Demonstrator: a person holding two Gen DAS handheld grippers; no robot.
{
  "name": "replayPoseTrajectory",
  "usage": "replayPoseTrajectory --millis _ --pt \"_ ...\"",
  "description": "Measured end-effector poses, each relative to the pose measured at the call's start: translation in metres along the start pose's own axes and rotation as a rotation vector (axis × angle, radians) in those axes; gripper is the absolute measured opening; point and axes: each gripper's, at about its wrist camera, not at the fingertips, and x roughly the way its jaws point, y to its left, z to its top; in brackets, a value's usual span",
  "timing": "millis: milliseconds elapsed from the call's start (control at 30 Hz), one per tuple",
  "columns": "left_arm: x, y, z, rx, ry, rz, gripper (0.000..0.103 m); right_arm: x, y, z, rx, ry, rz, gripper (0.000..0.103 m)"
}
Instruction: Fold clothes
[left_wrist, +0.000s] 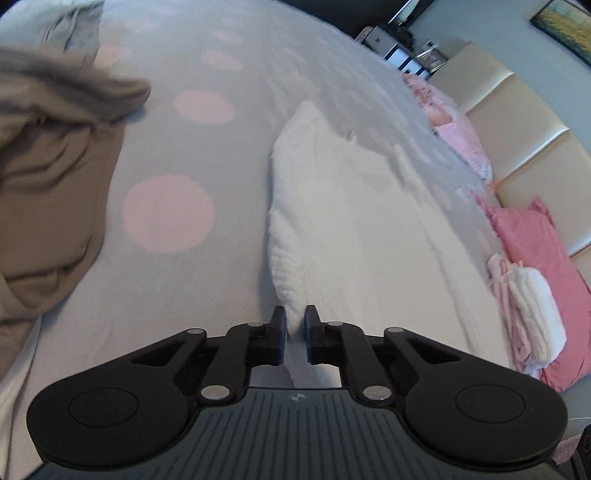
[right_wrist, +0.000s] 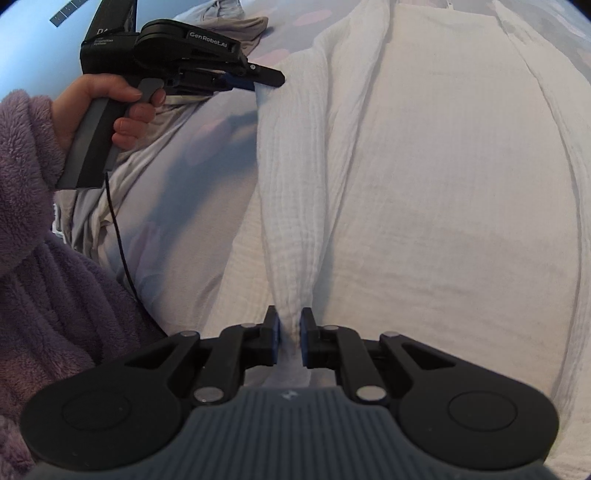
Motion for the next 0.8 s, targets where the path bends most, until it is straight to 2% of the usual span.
replayPoseTrajectory --millis 167,267,500,800 --pt "-0.015 -0.045 0.016 0.085 -0.054 -0.052 0.006 -0.019 -0.002 -0.003 0.036 -0.045 0.077 0.013" --pt "-0.005 -0.077 0.024 0.162 -0.051 -0.049 0.006 -0.026 -0.007 -0.007 0.076 -0.060 0.121 0.013" --pt "0.044 -0.135 0.028 0.302 0.016 -0.020 0.006 -0.037 -0.029 -0.021 0.176 -0.083 0.132 0.013" --pt "0.112 -0.158 0.012 0.372 0.133 0.027 0.006 -0.032 -0.076 -0.041 0.311 -0.053 0.084 0.013"
